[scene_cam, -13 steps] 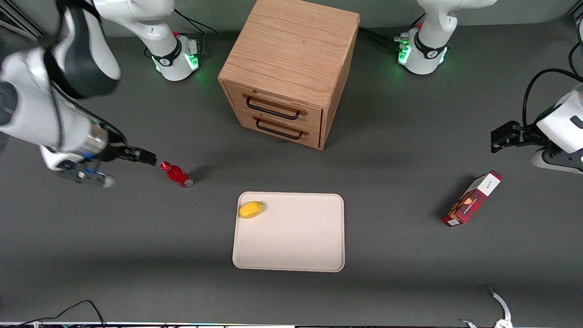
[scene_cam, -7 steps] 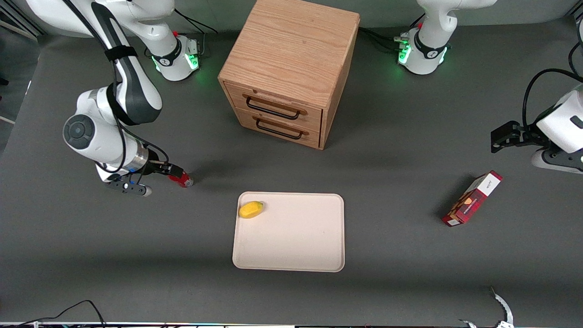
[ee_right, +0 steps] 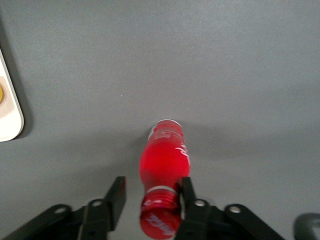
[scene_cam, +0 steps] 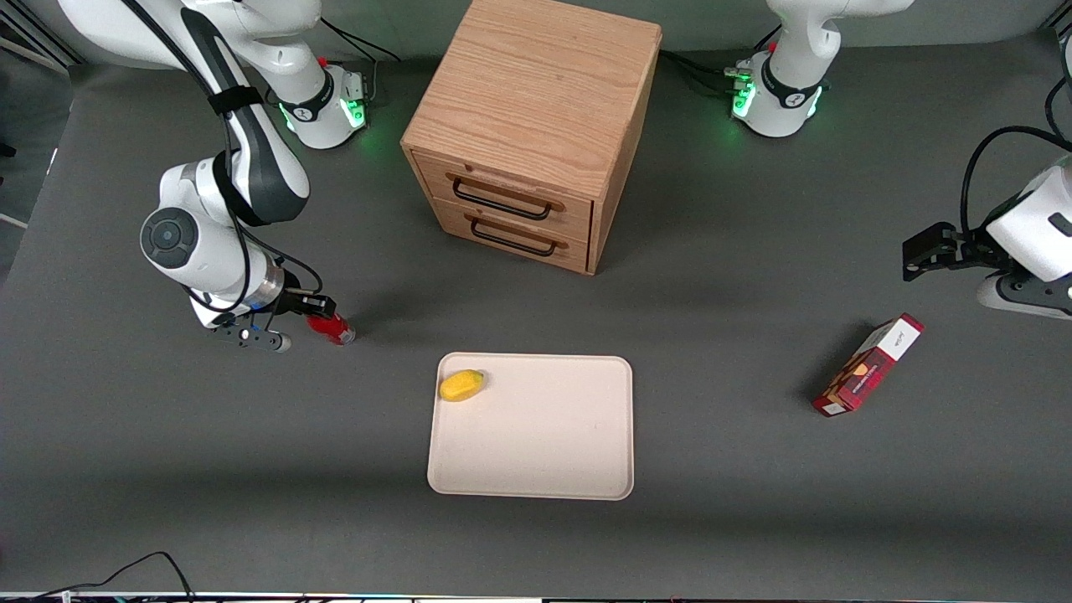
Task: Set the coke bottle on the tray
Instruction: 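Close the right gripper around the red bottle's body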
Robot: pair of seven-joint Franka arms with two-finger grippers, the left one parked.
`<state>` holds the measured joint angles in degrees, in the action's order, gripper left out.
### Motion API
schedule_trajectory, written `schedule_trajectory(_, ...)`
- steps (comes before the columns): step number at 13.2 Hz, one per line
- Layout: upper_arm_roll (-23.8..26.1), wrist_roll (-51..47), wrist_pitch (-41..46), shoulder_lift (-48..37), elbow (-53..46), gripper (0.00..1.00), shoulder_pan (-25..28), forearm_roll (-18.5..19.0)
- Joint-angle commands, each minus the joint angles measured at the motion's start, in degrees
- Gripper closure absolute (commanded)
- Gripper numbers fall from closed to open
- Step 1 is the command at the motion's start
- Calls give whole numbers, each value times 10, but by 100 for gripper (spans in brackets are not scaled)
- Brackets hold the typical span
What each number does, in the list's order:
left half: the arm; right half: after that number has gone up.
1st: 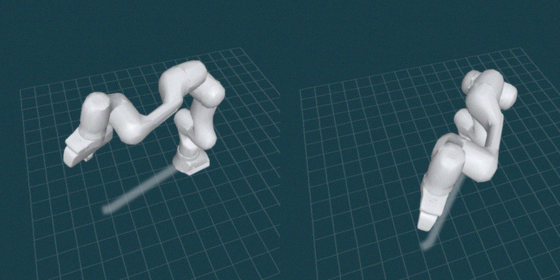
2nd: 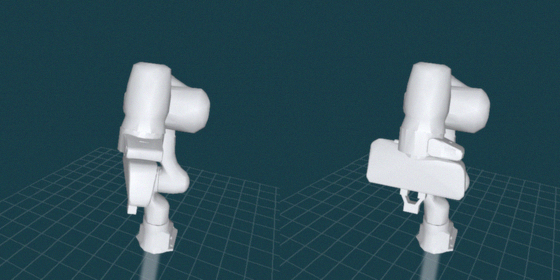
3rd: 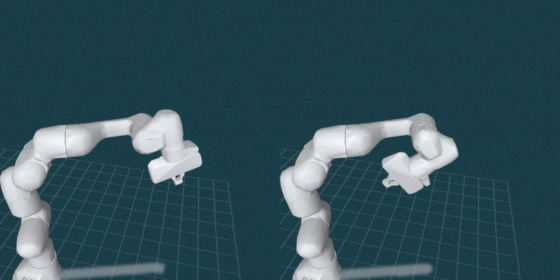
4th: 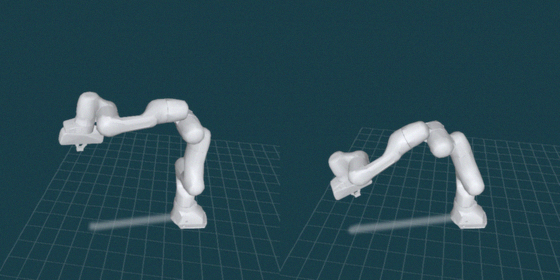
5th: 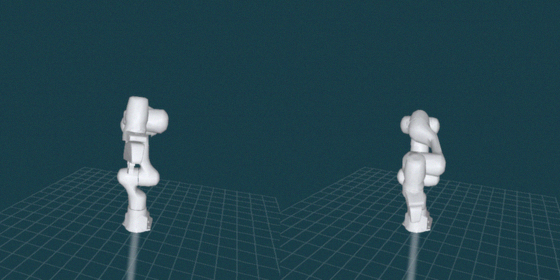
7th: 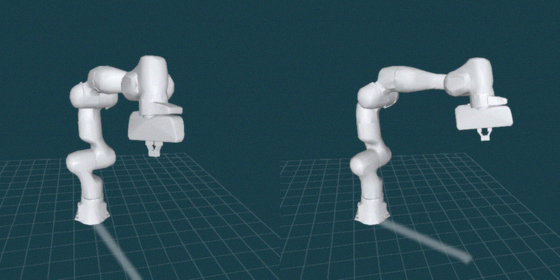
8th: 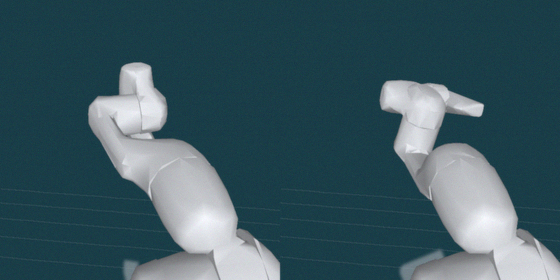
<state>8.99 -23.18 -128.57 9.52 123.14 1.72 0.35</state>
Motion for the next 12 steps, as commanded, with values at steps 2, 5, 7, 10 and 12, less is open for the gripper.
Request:
schedule_trajectory(2, 13, -7, -8, -28, 12, 100, 0, 30)
schedule_trajectory(5, 12, 25, 97, -56, -57, 100, -4, 30)
schedule_trajectory(7, 6, 61, 228, -60, -163, 100, -7, 25)
schedule_trajectory(10, 7, 67, 373, -27, -337, 100, -2, 5)
schedule_trajectory(12, 14, 17, 471, 56, -496, 100, 1, -13)
